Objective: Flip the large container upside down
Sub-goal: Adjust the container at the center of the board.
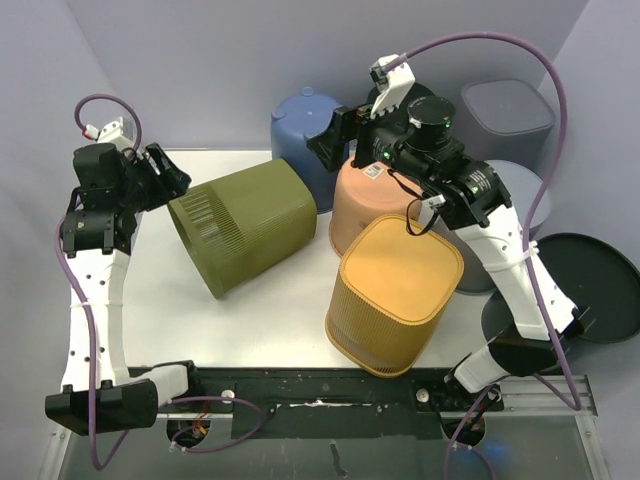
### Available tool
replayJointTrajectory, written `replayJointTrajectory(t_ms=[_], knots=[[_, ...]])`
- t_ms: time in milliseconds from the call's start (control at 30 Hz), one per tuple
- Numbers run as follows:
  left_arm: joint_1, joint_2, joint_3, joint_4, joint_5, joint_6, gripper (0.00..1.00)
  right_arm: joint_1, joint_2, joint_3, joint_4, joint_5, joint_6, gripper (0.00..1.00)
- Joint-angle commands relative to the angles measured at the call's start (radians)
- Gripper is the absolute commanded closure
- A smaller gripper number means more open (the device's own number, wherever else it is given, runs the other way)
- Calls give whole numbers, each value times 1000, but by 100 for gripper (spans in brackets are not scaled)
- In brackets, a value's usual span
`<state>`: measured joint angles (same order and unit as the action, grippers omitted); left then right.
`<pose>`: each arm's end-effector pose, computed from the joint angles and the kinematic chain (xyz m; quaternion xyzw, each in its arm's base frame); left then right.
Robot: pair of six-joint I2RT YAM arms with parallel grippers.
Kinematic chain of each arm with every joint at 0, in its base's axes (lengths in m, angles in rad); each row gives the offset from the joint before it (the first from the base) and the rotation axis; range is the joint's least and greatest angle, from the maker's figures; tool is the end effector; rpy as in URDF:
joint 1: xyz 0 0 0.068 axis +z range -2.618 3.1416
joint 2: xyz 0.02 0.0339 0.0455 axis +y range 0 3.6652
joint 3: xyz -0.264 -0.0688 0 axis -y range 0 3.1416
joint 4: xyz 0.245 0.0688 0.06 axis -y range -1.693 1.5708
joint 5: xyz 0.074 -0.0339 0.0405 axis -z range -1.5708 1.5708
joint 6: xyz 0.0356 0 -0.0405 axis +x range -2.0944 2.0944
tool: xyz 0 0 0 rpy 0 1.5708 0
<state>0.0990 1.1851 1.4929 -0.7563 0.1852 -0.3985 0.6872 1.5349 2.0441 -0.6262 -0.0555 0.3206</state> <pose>0.2337 0.0166 0.4423 -0.1599 0.8292 -0.1565 0.5123 0.2337 0.1944 0.5364 -0.1543 0.7311 0.3389 0.5717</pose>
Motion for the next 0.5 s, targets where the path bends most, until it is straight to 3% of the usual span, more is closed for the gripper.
replayJointTrajectory(t_ms=[0, 300, 467], knots=[[-1, -29, -14, -8, -82, 13, 37, 7, 14, -22, 79, -45, 60, 2], [-5, -100, -174, -24, -78, -70, 36, 199, 170, 118, 60, -29, -22, 2], [-5, -129, -224, -16, -67, -106, 36, 224, 245, 153, 33, 14, 2, 2]])
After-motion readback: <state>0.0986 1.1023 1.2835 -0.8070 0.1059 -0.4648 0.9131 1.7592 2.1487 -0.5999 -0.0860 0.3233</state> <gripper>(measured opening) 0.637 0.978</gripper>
